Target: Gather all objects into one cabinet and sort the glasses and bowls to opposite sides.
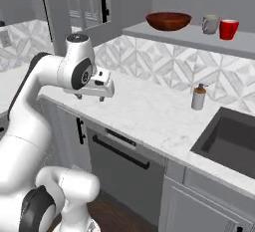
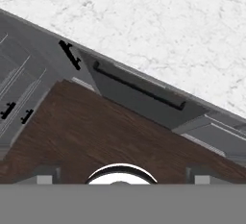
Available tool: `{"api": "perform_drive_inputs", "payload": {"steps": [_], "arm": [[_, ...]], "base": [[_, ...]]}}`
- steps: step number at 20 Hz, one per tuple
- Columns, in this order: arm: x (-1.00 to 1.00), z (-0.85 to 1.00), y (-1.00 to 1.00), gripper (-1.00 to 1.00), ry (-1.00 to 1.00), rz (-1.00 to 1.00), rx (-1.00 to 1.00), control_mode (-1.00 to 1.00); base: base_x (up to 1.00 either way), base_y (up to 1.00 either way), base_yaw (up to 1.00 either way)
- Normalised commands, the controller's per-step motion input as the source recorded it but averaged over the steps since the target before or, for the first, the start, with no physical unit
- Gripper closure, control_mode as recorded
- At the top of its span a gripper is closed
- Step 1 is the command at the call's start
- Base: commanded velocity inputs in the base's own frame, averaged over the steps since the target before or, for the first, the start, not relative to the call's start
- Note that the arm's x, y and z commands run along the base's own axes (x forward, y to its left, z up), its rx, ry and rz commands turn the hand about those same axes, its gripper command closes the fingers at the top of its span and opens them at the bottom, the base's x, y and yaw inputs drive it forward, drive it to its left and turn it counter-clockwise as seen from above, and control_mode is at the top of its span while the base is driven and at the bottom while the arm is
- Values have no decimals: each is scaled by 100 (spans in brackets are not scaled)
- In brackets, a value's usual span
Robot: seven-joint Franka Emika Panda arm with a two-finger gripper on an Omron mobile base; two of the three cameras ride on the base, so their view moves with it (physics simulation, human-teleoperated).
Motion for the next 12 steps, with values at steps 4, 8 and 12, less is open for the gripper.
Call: {"api": "perform_drive_inputs", "payload": {"steps": [4, 8, 12], "arm": [[0, 0, 0, -100, 0, 0, 0, 100], [0, 0, 0, -100, 0, 0, 0, 100], [0, 0, 0, -100, 0, 0, 0, 100]], "base": [[-13, 19, 64], [-17, 22, 70], [0, 29, 74]]}}
